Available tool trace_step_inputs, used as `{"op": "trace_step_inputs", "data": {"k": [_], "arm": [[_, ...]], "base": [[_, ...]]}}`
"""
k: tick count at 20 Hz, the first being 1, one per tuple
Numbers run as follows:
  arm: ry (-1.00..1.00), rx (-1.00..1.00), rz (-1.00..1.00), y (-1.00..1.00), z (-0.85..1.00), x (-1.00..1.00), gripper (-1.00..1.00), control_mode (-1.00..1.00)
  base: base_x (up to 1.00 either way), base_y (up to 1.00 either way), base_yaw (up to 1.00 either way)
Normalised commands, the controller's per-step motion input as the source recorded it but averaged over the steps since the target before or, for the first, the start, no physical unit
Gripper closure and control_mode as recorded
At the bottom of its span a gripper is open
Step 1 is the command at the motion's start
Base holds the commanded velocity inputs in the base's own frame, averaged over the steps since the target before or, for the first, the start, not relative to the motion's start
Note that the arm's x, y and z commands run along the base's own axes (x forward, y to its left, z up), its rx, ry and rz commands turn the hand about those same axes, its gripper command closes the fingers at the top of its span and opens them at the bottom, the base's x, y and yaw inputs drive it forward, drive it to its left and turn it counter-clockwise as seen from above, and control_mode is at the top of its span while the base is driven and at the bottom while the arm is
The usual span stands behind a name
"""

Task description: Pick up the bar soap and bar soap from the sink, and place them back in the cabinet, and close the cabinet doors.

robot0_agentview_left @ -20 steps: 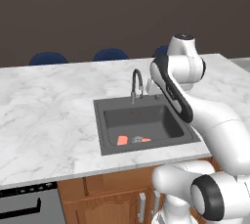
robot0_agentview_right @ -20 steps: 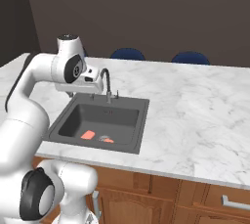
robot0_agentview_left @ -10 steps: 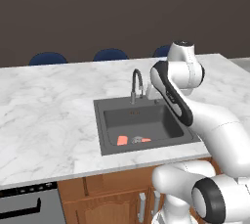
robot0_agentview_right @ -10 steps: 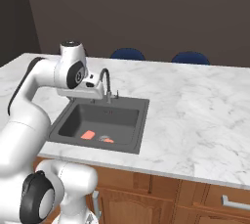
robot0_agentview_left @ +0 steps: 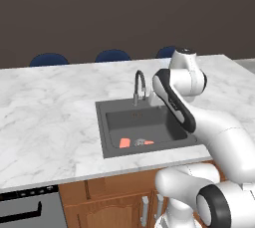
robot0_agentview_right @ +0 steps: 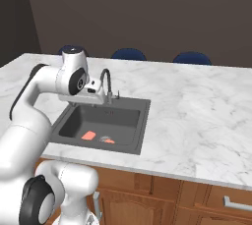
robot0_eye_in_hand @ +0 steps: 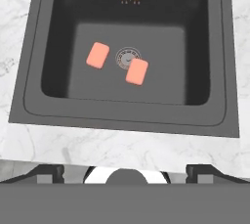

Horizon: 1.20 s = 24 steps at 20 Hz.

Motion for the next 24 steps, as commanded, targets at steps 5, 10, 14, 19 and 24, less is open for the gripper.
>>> {"op": "trace_step_inputs", "data": {"k": [5,10,14,19,24], "arm": [[0.0,0.0,0.0,0.0,-0.23,0.01,-1.0,-1.0],[0.0,0.0,0.0,0.0,-0.18,0.0,-1.0,-1.0],[0.0,0.0,0.0,0.05,-0.15,0.0,-1.0,-1.0],[0.0,0.0,0.0,0.05,-0.14,0.08,-1.0,-1.0],[0.0,0.0,0.0,0.04,-0.11,0.16,-1.0,-1.0]], "base": [[0.0,0.0,0.0],[0.0,0.0,0.0],[0.0,0.0,0.0],[0.0,0.0,0.0],[0.0,0.0,0.0]]}}
